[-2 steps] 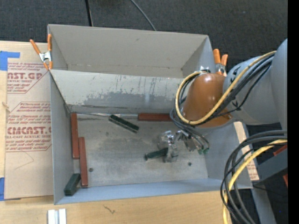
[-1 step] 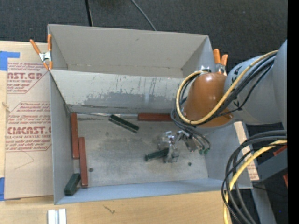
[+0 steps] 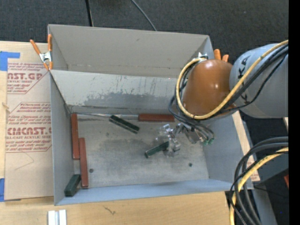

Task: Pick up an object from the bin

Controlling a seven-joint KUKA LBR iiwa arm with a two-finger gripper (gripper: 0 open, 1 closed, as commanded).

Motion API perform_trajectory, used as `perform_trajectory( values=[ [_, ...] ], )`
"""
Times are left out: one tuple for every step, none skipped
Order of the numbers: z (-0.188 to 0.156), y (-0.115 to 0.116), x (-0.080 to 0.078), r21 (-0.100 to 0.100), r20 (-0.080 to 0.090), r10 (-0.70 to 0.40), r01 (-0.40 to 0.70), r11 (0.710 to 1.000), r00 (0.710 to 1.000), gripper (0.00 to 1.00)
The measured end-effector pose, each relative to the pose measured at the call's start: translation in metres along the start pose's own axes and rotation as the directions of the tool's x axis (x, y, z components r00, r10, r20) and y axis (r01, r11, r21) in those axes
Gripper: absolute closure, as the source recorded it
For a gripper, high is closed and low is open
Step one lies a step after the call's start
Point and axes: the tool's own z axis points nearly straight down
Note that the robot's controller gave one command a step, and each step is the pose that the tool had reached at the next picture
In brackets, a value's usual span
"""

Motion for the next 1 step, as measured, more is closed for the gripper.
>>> perform_trajectory(
  values=[
    [-0.1197, 0.0142, -0.0231, 0.0, 0.003, 0.065, -0.065, 0.998, 0.998, 1.0]
  ],
)
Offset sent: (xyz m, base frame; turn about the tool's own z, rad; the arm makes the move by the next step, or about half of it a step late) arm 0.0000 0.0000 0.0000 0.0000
